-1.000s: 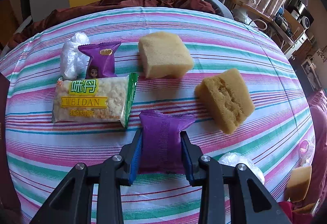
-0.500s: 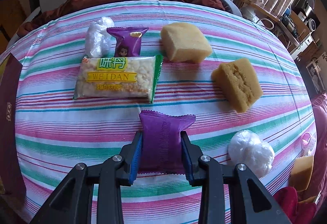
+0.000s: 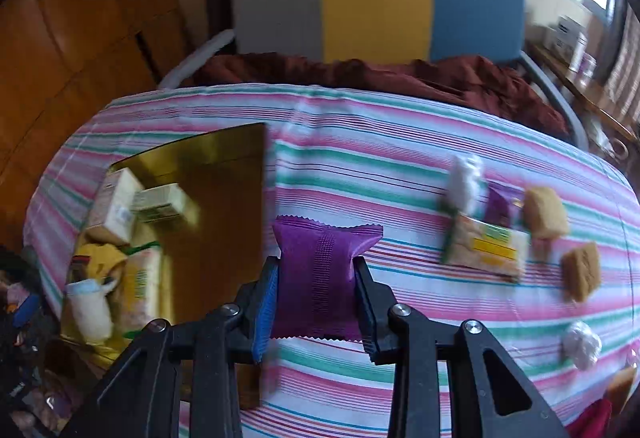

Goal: Organize objects
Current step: 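Carry the purple candy with the right gripper into the gold tray and release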

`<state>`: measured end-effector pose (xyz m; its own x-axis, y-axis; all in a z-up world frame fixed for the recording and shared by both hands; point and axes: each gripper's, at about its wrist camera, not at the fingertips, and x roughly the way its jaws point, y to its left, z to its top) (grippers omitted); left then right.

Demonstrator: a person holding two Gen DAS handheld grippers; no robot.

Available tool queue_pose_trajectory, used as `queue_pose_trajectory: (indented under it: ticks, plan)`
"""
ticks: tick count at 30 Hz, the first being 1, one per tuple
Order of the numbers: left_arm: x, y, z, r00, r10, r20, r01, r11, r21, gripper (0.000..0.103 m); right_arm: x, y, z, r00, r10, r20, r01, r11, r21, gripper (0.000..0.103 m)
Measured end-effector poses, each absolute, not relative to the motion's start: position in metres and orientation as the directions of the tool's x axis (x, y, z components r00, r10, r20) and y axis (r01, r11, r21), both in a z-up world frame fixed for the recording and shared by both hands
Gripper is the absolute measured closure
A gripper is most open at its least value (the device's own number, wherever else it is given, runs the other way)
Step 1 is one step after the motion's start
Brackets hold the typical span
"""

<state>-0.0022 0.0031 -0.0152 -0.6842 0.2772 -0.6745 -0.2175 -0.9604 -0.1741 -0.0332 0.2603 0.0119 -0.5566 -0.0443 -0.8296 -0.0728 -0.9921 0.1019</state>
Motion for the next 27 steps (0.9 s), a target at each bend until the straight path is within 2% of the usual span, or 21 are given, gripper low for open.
queue_pose_trajectory:
  ticks: [5,12,15,19,27]
  plan:
    - [-0.003,-0.004,-0.02,-0.678,0.275,-0.682,-0.204,-0.961,-0.185,0.014,-0.075,0.178,-0.003,-0.505,-0.159,-0.849,0.068,-0.987,0.145,0.068]
    - [-0.007,-0.015,-0.027,-0.667,0.277,-0.691,-0.183,-0.961,-0.209,0.014,-0.115,0.118,-0.028,-0.436,-0.23,-0.87,0.121,-0.973,0.197,0.068]
    - [-0.009,-0.016,-0.03,-0.661,0.278,-0.697,-0.177,-0.961,-0.214,0.014,-0.125,0.106,-0.039,-0.404,-0.267,-0.875,0.121,-0.964,0.238,0.067]
    - [-0.01,-0.017,-0.033,-0.655,0.277,-0.703,-0.171,-0.961,-0.219,0.013,-0.128,0.105,-0.047,-0.383,-0.336,-0.86,0.114,-0.941,0.317,0.055]
    - [-0.008,-0.011,-0.03,-0.659,0.264,-0.705,-0.176,-0.965,-0.197,0.012,-0.104,0.124,-0.043,-0.409,-0.342,-0.846,0.105,-0.938,0.329,0.055]
